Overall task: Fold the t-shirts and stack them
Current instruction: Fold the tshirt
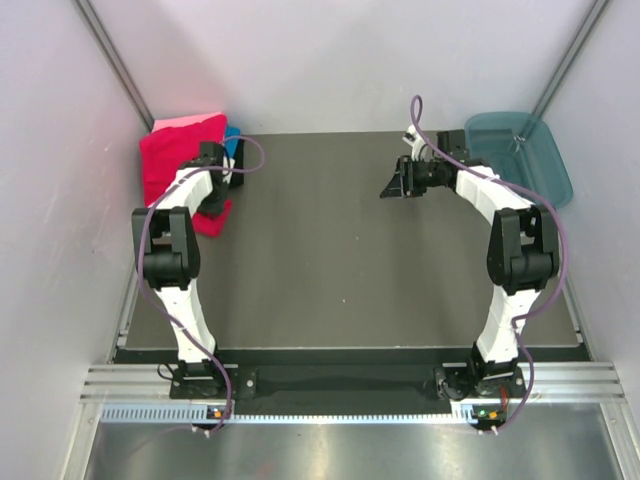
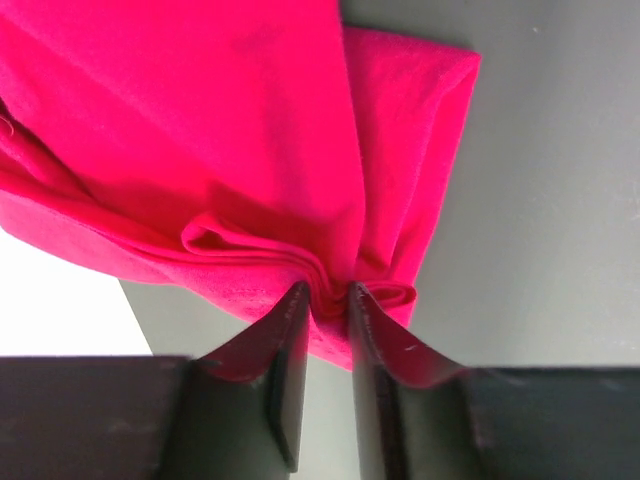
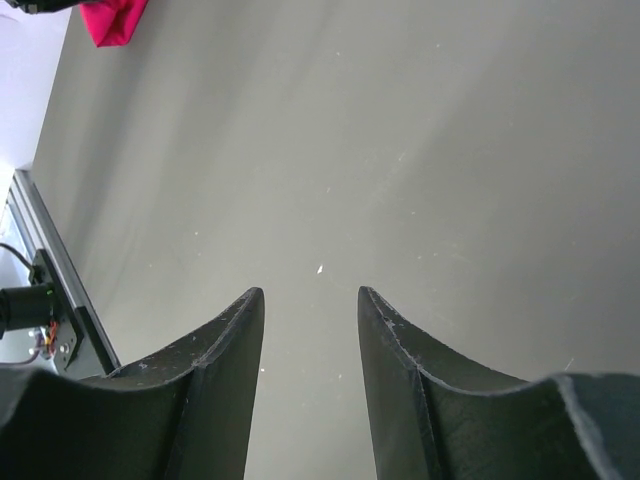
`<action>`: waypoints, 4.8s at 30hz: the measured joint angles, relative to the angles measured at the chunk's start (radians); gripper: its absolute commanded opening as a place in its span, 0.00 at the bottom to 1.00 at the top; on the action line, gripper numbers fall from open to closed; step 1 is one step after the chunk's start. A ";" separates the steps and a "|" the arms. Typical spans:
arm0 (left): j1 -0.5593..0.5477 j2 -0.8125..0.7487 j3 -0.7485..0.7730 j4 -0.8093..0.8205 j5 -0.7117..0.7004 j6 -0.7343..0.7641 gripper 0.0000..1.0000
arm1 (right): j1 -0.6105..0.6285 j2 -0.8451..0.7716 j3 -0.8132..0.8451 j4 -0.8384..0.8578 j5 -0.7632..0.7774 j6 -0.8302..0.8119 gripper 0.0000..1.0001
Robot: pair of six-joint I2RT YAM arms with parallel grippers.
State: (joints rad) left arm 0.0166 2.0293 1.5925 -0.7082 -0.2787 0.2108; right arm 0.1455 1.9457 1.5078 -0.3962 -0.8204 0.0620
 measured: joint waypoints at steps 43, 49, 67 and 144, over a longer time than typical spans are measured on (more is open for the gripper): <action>-0.623 -0.228 0.732 -0.330 0.596 0.174 0.00 | -0.159 -0.613 -0.189 -0.055 -0.017 -0.129 0.40; -0.748 -0.093 0.901 -0.169 0.561 0.185 0.00 | -0.278 -0.616 -0.146 -0.039 -0.010 -0.096 0.41; -0.766 -0.089 0.563 0.012 0.639 0.147 0.67 | -0.351 -0.488 -0.137 0.035 -0.020 -0.018 0.41; -0.178 0.615 0.777 0.295 0.290 -0.359 0.00 | 0.000 0.368 0.481 -0.010 0.057 -0.042 0.42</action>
State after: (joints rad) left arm -0.1612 2.6438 2.3699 -0.4133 0.0113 -0.1486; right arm 0.1455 2.3138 1.9892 -0.4061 -0.7631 0.0196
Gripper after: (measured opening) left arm 0.021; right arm 0.425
